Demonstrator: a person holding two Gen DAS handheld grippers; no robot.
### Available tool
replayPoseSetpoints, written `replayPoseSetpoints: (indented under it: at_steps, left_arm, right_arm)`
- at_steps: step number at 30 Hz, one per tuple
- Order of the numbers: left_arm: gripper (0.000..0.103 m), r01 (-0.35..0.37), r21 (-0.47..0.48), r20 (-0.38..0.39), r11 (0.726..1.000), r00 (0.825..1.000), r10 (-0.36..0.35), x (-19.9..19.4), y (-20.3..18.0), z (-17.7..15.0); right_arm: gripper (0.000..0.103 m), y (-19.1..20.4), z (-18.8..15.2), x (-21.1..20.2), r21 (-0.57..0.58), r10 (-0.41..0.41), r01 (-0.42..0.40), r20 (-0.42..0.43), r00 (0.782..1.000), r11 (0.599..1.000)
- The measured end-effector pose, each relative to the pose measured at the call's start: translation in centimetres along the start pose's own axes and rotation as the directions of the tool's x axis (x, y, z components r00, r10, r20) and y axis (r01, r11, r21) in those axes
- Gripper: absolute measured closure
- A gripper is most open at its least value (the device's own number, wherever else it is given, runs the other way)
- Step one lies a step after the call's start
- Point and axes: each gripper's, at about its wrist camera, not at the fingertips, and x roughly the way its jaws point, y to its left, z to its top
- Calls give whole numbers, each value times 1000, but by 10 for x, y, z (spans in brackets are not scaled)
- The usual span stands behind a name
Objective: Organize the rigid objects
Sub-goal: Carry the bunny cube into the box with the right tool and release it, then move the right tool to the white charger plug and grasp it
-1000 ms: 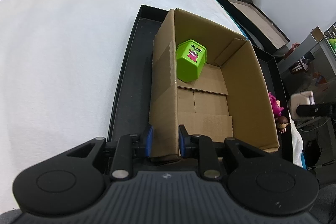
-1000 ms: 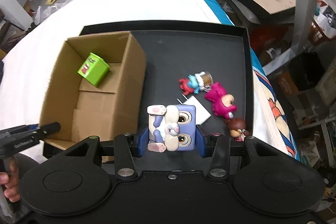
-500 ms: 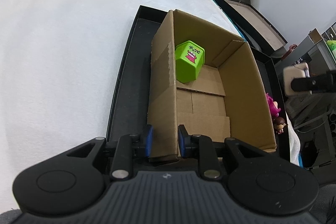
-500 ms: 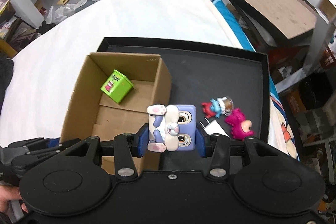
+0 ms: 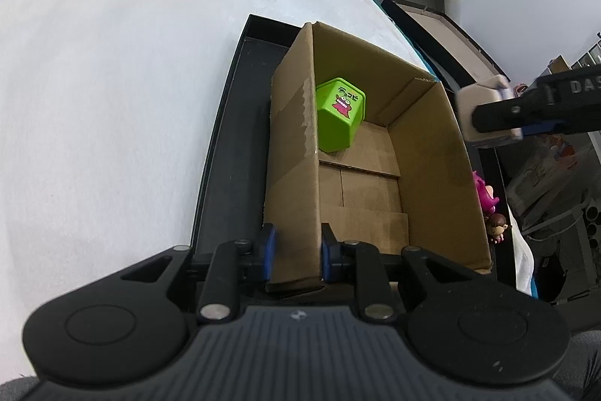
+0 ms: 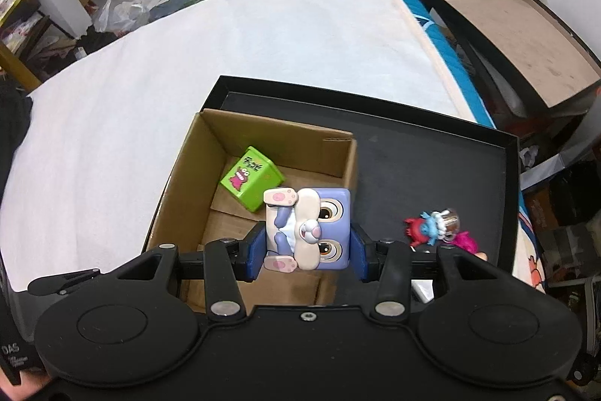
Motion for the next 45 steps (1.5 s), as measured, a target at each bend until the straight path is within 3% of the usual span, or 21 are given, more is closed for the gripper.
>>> replayPoseSetpoints:
  at_steps: [18,27,31,33,35,37,45]
  left_arm:
    - [81,8,-2,-5,1000,1000,-8,0,1,0]
    - [80,16,-4,-7,1000,1000,-16,1,1,0]
    - [80,11,2,-3,1000,1000,-11,0,0,0]
    - [80,11,0,-5,1000,1000,-11,0,0,0]
    - [80,9,2,-5,1000,1000,-9,0,0,0]
    - [80,7,3,-5,1000,1000,-7,0,-1,0]
    - [80,-6,10,-3,1000,1000,6,1,-1,0]
  right_arm:
    - [59,36,12,48,-114,-118,112,-47,992,987]
    - [57,51,16,65,-223,-205,199,-4,979,954]
    - [50,51,18,56,-235,-216,215,25,976,948]
    - [42,48,17,48,-233,-218,220,36,975,947]
    - [26,45,15,38,-233,-220,228,60,974,945]
    - [19,40,11,29,-232,-219,231,77,973,945]
    - [8,14,-5,-3,-161,-184,202,119,976,966]
